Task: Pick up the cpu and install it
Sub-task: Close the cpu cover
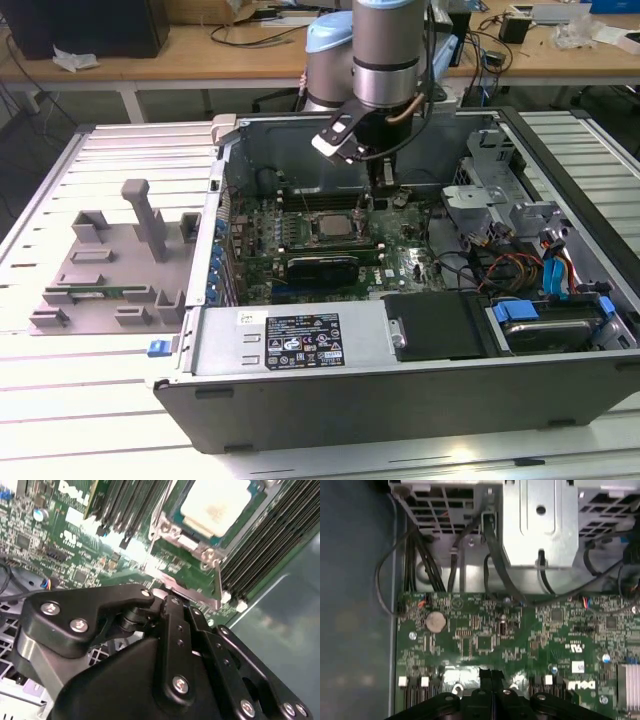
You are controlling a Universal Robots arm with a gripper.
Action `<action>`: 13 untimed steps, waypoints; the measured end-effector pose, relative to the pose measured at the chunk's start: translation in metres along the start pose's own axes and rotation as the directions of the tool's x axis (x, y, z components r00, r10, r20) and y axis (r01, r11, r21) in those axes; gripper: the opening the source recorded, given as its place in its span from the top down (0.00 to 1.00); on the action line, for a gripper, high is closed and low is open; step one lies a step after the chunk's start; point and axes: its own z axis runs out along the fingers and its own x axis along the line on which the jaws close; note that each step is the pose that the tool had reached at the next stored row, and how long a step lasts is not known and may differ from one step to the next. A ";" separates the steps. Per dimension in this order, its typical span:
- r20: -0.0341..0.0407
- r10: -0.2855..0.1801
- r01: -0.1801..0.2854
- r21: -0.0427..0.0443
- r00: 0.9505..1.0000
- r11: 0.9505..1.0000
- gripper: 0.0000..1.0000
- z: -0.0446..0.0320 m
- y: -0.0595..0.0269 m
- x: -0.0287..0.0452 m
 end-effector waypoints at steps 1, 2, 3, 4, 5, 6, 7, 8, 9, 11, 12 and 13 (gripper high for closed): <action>0.000 0.000 0.000 -0.003 1.000 1.000 0.89 0.0001 -0.0049 0.0001; 0.000 0.000 0.000 -0.003 1.000 1.000 0.89 0.0002 -0.0069 0.0001; 0.000 0.000 0.000 -0.003 1.000 1.000 0.89 0.0003 -0.0081 0.0001; 0.000 0.000 0.000 -0.004 1.000 1.000 0.89 0.0005 -0.0101 0.0001; 0.000 0.000 0.000 -0.004 1.000 1.000 0.89 0.0006 -0.0114 0.0001; 0.000 0.000 0.000 -0.004 1.000 1.000 0.89 0.0006 -0.0129 0.0001; 0.000 0.000 0.000 -0.005 1.000 1.000 0.89 0.0006 -0.0131 0.0001; 0.000 0.000 0.000 -0.005 1.000 1.000 0.89 0.0006 -0.0130 0.0001; 0.000 0.000 0.000 -0.005 1.000 1.000 0.89 0.0006 -0.0131 0.0001; 0.000 0.000 0.000 -0.005 1.000 1.000 0.89 0.0006 -0.0132 0.0001; 0.000 0.000 0.000 -0.005 1.000 1.000 0.89 0.0007 -0.0132 0.0002; 0.000 0.000 0.000 -0.004 1.000 1.000 0.89 0.0007 -0.0132 0.0002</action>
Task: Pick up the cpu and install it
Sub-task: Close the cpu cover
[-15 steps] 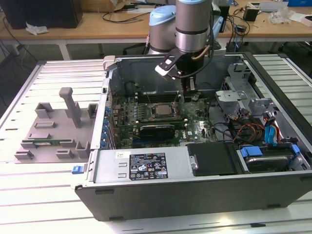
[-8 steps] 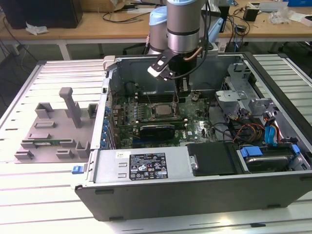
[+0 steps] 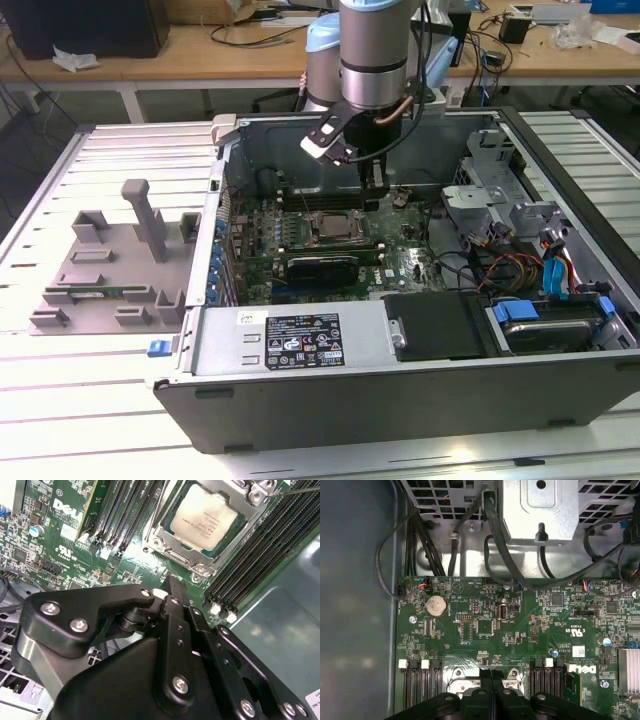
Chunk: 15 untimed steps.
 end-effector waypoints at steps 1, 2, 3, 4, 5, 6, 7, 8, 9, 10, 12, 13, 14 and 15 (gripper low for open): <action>0.000 0.000 0.000 0.011 1.000 1.000 0.89 0.0003 0.0000 0.0001; 0.000 -0.001 0.001 0.027 1.000 1.000 0.89 0.0004 0.0000 0.0001; 0.000 -0.001 0.001 0.051 1.000 0.999 0.89 0.0005 0.0001 0.0000; -0.001 -0.002 0.002 0.065 1.000 0.998 0.89 0.0007 0.0001 0.0000; -0.001 -0.002 0.002 0.084 1.000 0.996 0.89 0.0010 0.0000 0.0000; -0.001 -0.002 0.003 0.105 1.000 0.995 0.89 0.0011 0.0000 0.0000; -0.001 -0.002 0.003 0.105 1.000 0.994 0.89 0.0011 0.0000 0.0000; -0.001 -0.004 0.004 0.104 1.000 0.995 0.89 0.0010 -0.0016 0.0000; -0.001 -0.004 0.004 0.101 1.000 0.995 0.89 0.0009 -0.0061 0.0000; -0.001 -0.005 0.005 0.099 1.000 0.995 0.89 0.0007 -0.0095 0.0000; -0.002 -0.005 0.005 0.093 1.000 0.996 0.89 0.0005 -0.0168 0.0000; -0.002 -0.005 0.005 0.091 1.000 0.996 0.89 0.0004 -0.0197 -0.0002; -0.002 -0.005 0.005 0.090 1.000 0.996 0.89 0.0003 -0.0216 -0.0005; -0.002 -0.004 0.005 0.089 1.000 0.996 0.89 0.0003 -0.0243 -0.0011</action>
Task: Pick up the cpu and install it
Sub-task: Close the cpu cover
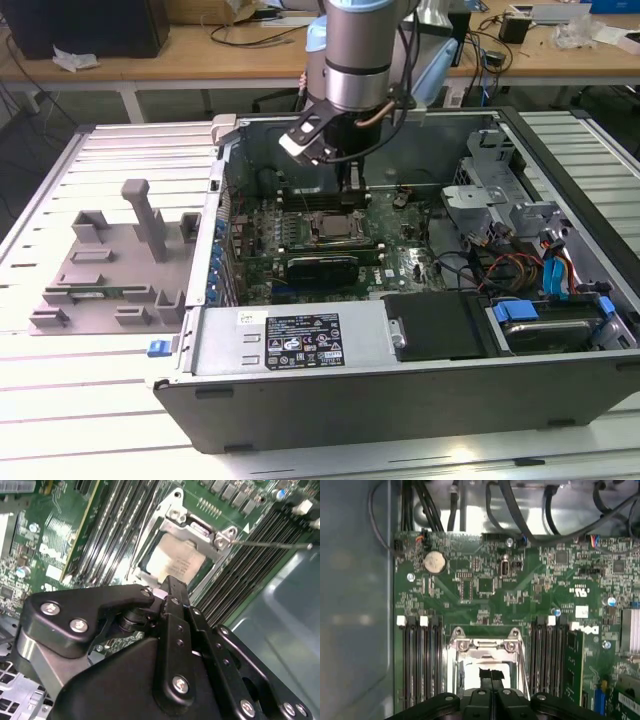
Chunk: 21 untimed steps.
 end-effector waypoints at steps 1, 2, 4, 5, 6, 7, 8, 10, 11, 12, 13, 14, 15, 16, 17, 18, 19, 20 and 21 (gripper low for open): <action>0.000 0.000 0.000 0.000 1.000 1.000 0.89 0.0002 -0.0013 -0.0008; 0.000 0.000 0.000 -0.001 1.000 1.000 0.89 0.0003 -0.0027 -0.0023; 0.000 0.000 0.000 -0.001 1.000 1.000 0.89 0.0007 -0.0060 -0.0074; 0.000 0.000 0.000 -0.001 1.000 1.000 0.89 0.0009 -0.0072 -0.0091; 0.000 0.000 0.000 -0.001 1.000 1.000 0.89 0.0010 -0.0075 -0.0093; 0.000 0.000 0.000 -0.001 1.000 1.000 0.89 0.0010 -0.0077 -0.0093; 0.000 0.000 0.000 -0.001 1.000 1.000 0.89 0.0010 -0.0077 -0.0093; 0.000 -0.001 0.001 -0.001 1.000 1.000 0.89 0.0010 -0.0078 -0.0094; 0.000 -0.013 0.013 -0.002 1.000 1.000 0.89 0.0010 -0.0078 -0.0094; 0.001 -0.034 0.034 -0.002 0.999 0.999 0.89 0.0010 -0.0078 -0.0094; 0.001 -0.051 0.051 -0.002 0.999 0.999 0.89 0.0010 -0.0078 -0.0094; 0.002 -0.085 0.085 -0.003 0.996 0.996 0.89 0.0010 -0.0078 -0.0094; 0.002 -0.114 0.114 -0.004 0.993 0.993 0.89 0.0010 -0.0078 -0.0094; 0.003 -0.162 0.162 -0.005 0.987 0.987 0.89 0.0010 -0.0078 -0.0094; 0.004 -0.194 0.194 -0.006 0.981 0.981 0.89 0.0010 -0.0078 -0.0094; 0.004 -0.216 0.216 -0.006 0.976 0.976 0.89 0.0011 -0.0078 -0.0094; 0.004 -0.234 0.234 -0.006 0.972 0.972 0.89 0.0011 -0.0078 -0.0094; 0.005 -0.267 0.267 -0.007 0.964 0.964 0.89 0.0010 -0.0078 -0.0094; 0.006 -0.292 0.292 -0.007 0.957 0.957 0.89 0.0010 -0.0078 -0.0094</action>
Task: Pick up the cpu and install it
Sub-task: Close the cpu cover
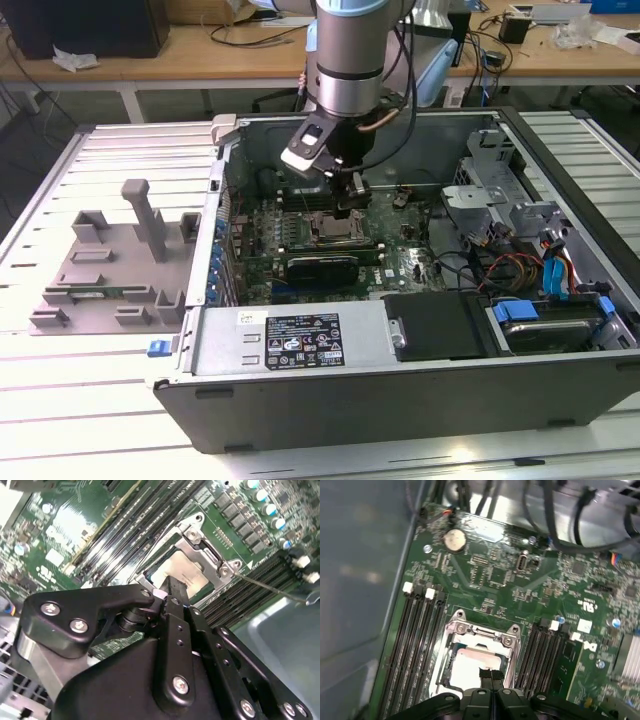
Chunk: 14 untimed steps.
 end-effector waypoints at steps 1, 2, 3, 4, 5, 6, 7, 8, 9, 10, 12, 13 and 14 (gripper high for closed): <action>0.000 -0.021 0.021 -0.001 1.000 1.000 0.89 0.0000 0.0000 0.0000; 0.001 -0.062 0.062 -0.001 0.998 0.998 0.89 0.0000 0.0000 0.0000; 0.001 -0.090 0.090 -0.002 0.996 0.996 0.89 0.0000 0.0000 0.0000; 0.002 -0.130 0.130 -0.003 0.992 0.992 0.89 0.0000 0.0000 0.0000; 0.003 -0.177 0.177 -0.004 0.984 0.984 0.89 0.0000 0.0000 0.0000; 0.003 -0.195 0.195 -0.004 0.981 0.981 0.89 0.0000 0.0000 0.0000; 0.004 -0.213 0.213 -0.005 0.977 0.977 0.89 0.0000 0.0000 0.0000; 0.004 -0.254 0.254 -0.005 0.967 0.967 0.89 0.0000 0.0000 0.0000; 0.005 -0.272 0.272 -0.006 0.962 0.962 0.89 0.0000 0.0000 0.0000; 0.005 -0.289 0.289 -0.006 0.957 0.957 0.89 0.0000 0.0000 0.0000; 0.007 -0.351 0.351 -0.007 0.936 0.936 0.89 0.0000 0.0000 0.0000; 0.007 -0.368 0.368 -0.007 0.930 0.930 0.89 0.0000 0.0000 0.0000; 0.008 -0.383 0.383 -0.008 0.924 0.924 0.89 0.0000 0.0000 0.0000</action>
